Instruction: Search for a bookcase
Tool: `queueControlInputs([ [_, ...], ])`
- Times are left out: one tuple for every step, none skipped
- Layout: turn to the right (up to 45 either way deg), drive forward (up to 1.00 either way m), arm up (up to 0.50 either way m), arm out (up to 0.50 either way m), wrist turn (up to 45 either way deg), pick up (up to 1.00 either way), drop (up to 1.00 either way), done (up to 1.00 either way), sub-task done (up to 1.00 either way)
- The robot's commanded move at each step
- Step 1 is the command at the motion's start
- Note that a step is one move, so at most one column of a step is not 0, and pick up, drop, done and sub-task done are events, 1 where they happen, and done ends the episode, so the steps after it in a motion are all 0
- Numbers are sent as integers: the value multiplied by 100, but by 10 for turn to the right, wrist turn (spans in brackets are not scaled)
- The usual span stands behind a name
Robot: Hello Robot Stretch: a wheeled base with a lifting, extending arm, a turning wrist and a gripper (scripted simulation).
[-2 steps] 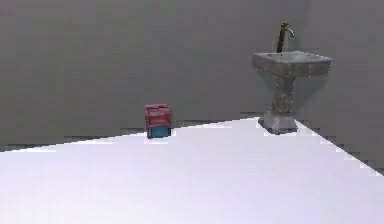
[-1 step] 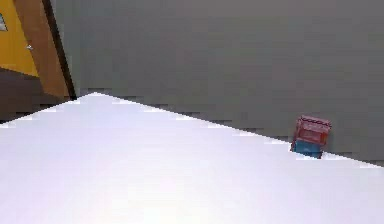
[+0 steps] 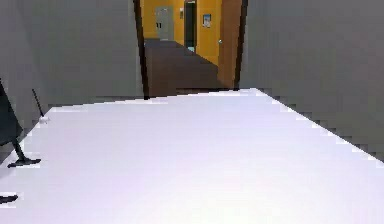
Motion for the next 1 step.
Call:
queueControlInputs([
  [0,100,0,0,0,0,0,0,0],
])
